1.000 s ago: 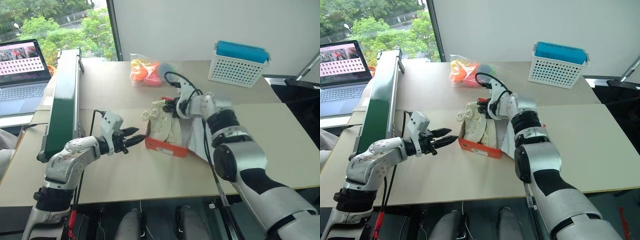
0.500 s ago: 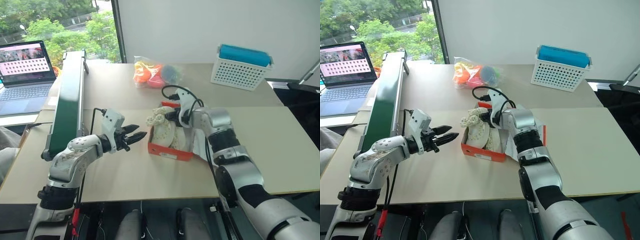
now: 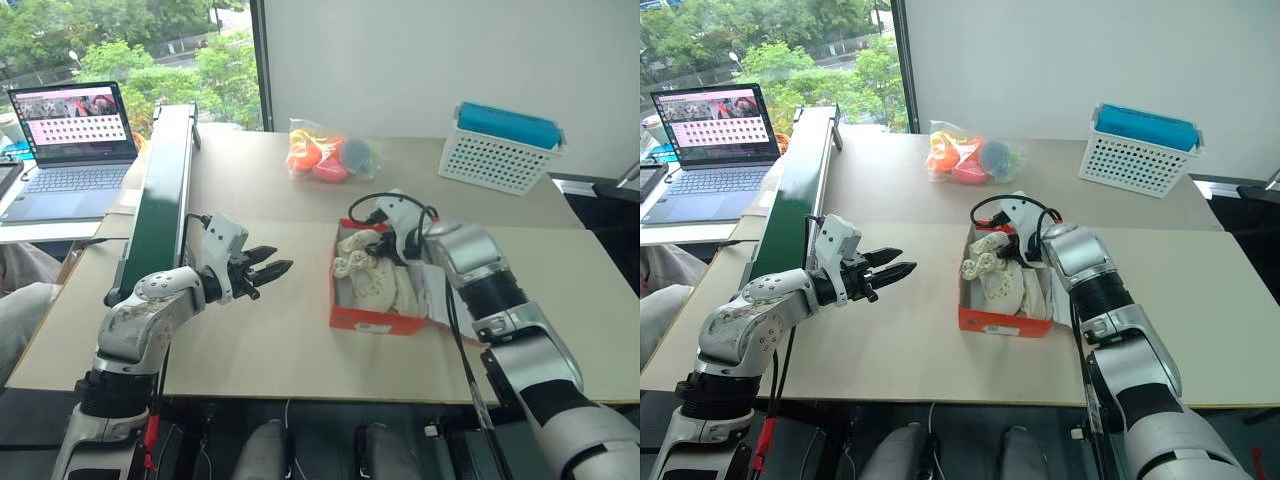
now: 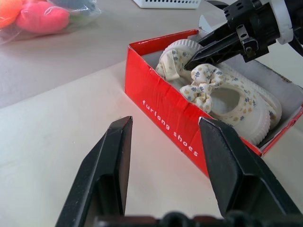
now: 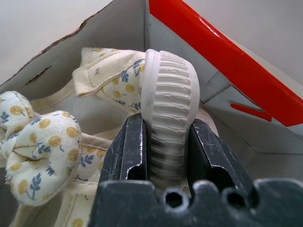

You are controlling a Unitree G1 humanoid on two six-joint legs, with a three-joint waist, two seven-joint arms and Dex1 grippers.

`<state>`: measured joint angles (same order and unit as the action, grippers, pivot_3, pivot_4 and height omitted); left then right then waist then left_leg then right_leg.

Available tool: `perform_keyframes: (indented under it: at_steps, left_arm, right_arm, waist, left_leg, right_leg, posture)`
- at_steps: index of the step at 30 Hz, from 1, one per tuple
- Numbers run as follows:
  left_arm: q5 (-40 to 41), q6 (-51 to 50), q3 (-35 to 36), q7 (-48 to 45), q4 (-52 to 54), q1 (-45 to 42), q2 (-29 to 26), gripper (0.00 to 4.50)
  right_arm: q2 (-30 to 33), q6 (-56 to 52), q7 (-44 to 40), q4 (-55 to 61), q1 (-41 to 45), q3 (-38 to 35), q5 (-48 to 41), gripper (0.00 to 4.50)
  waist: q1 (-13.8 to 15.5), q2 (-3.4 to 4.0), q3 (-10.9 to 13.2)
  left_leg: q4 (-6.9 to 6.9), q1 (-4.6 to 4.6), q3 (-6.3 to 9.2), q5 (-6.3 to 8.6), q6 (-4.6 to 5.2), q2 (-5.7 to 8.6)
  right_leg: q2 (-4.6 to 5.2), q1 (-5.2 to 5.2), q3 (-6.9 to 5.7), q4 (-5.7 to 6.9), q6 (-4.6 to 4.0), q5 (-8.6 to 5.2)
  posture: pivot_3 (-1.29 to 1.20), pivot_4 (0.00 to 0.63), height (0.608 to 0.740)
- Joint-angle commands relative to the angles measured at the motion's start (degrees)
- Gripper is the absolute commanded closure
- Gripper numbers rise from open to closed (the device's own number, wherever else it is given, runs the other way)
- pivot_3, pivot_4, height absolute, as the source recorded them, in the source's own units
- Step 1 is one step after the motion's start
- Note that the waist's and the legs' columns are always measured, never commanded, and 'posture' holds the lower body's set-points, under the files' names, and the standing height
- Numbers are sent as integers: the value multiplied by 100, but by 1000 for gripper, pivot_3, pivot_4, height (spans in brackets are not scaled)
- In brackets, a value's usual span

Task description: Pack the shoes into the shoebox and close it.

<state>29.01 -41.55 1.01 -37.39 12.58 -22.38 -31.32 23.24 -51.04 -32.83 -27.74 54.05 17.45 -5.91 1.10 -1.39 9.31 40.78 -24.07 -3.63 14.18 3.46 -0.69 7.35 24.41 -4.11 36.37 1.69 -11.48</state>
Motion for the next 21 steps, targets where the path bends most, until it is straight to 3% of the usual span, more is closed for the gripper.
perform_keyframes:
  at_steps: [1, 8, 15, 21]
  left_arm:
    - [-14, 31, 59, -13, 181, -140, -48, 2141]
    - [-9, 17, 65, 13, 186, -157, -65, 2141]
    - [-17, 31, 8, 3, 155, -183, -35, 2141]
    - [-14, 14, -12, 21, 177, -162, -8, 2141]
  right_arm:
    - [78, -128, -108, -634, -525, 480, 448, 3601]
    - [-617, 236, 45, -903, -582, 698, 836, 3601]
    - [-1319, 924, 339, -2023, -483, 557, 1294, 3601]
    - [-1601, 850, 447, -2707, -154, -260, 1081, 3601]
  waist:
    - [0, 2, -2]
    - [-53, -27, -56]
    - [-147, -51, -160]
    - [-184, -68, -212]
  left_leg:
    - [-1, 6, 4, 0, 0, -1]
    - [-6, 31, 12, 21, -30, -6]
    - [-18, 82, 10, 38, -61, -15]
    - [-73, 130, 0, 35, -75, -13]
  right_leg:
    - [0, -7, -6, -10, 0, 0]
    - [-2, -15, -14, -26, 6, -5]
    - [-9, -38, -4, -25, 25, -35]
    - [-6, -50, 21, -25, -5, -55]
  posture:
    - [0, 150, 699]
    - [0, 150, 699]
    - [0, 150, 699]
    - [0, 150, 699]
